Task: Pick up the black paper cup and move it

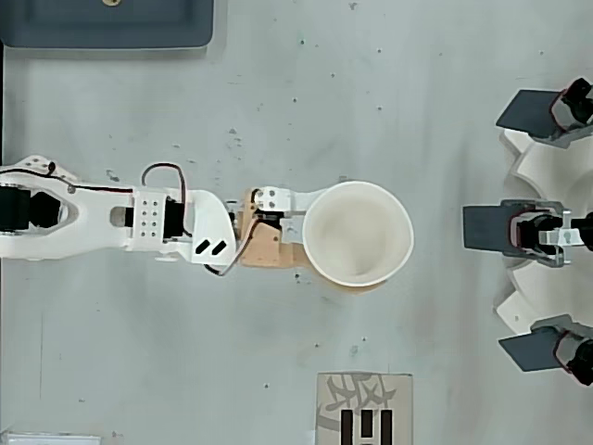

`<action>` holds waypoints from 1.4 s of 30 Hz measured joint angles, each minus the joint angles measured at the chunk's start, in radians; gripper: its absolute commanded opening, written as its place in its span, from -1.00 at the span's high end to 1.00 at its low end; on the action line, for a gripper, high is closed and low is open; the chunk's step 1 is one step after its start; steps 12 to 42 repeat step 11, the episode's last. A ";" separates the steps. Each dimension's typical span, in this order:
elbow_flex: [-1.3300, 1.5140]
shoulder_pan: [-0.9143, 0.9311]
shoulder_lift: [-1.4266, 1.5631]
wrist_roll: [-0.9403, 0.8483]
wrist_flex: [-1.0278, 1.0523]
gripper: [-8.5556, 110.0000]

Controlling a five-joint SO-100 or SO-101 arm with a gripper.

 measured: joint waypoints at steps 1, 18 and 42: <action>-0.021 0.000 -0.012 0.005 0.009 0.69; -0.219 0.000 -0.130 0.021 0.081 0.69; -0.219 0.000 -0.130 0.021 0.081 0.69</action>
